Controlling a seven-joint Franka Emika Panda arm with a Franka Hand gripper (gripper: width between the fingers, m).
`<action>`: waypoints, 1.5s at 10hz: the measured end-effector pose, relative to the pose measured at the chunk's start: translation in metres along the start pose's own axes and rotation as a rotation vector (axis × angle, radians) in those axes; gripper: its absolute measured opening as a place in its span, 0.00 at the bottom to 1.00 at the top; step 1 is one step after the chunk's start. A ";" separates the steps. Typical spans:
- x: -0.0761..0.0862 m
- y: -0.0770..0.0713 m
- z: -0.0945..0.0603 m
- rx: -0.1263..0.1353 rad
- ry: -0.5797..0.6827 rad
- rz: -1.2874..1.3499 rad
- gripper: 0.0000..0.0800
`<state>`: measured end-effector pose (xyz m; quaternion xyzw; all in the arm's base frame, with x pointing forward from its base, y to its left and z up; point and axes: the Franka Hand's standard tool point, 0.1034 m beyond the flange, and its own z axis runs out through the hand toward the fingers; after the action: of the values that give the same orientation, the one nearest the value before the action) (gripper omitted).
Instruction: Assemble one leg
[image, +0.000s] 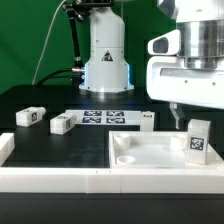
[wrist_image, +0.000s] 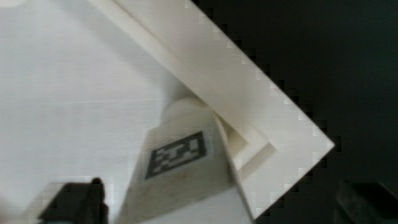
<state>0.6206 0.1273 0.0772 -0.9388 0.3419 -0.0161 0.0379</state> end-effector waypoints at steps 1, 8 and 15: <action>0.002 0.001 0.000 -0.011 0.009 -0.137 0.81; 0.006 0.004 0.000 -0.017 0.019 -0.419 0.36; 0.010 0.008 0.001 0.013 0.016 0.133 0.36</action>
Offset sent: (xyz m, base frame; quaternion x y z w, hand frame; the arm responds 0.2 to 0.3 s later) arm -0.0029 -0.0018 0.0005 0.0088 0.0122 -0.2299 0.9731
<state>0.6228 0.1149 0.0760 -0.9135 0.4039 -0.0235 0.0423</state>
